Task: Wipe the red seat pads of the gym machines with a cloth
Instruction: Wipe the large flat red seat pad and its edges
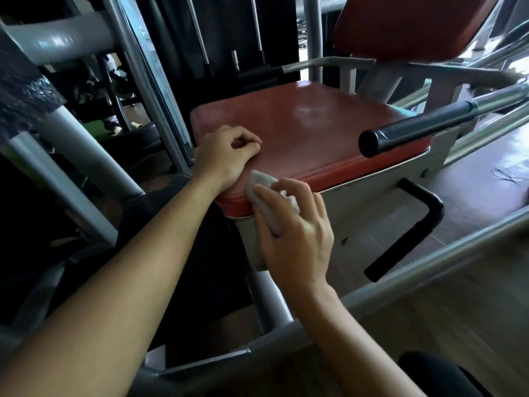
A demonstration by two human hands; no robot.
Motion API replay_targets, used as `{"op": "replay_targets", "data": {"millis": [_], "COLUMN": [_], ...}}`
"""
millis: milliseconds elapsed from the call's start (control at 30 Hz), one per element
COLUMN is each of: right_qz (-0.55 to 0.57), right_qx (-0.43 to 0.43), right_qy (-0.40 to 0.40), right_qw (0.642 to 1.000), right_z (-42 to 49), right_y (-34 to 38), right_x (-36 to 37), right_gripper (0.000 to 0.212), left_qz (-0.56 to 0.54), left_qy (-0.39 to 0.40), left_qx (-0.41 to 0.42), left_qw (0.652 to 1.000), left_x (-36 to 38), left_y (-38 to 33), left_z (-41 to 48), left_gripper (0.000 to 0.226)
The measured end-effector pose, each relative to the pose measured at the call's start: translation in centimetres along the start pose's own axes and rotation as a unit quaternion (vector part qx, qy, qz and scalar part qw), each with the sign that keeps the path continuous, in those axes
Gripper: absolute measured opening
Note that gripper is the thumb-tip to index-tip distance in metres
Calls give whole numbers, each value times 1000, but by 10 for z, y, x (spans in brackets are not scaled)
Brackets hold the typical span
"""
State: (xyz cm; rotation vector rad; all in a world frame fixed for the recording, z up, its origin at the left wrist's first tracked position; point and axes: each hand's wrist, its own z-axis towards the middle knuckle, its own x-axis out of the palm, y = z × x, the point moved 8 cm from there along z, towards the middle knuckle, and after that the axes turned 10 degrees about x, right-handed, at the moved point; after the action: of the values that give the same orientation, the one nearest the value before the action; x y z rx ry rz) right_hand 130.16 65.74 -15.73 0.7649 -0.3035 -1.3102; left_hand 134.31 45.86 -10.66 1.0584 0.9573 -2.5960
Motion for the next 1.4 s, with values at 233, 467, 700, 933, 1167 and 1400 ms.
{"op": "replay_targets", "data": {"millis": [233,467,700,933,1167,1400], "right_qz": [46,17,73,44,51,74], "right_qx": [106,-21,93,107,3,182], "right_qy": [-83,-10,-78,-99,-30,-176], "right_qw": [990,1000,990,988,998,965], "right_z": [-4,-4,-19,-2,-24,8], "right_y": [-68,-36,-35,-61,-13,-78], "right_x": [-25,-10,4,-21,13,-29], "right_gripper": [19,15,15,14,14,15], "left_qz": [-6,-16,-7,-10,-12,-14], "left_qy": [-10,-19,-28,-25,-28,-32], "left_qx": [0,-4,-4,-4,-4,-8], "left_qw": [1000,1000,1000,1000,1000,999], "left_x": [-2,-2,-4,-3,-4,-3], "left_y": [1,3,4,3,3,6], "left_z": [-2,-1,-1,-1,-2,-1], "left_gripper": [8,10,11,11,11,12]}}
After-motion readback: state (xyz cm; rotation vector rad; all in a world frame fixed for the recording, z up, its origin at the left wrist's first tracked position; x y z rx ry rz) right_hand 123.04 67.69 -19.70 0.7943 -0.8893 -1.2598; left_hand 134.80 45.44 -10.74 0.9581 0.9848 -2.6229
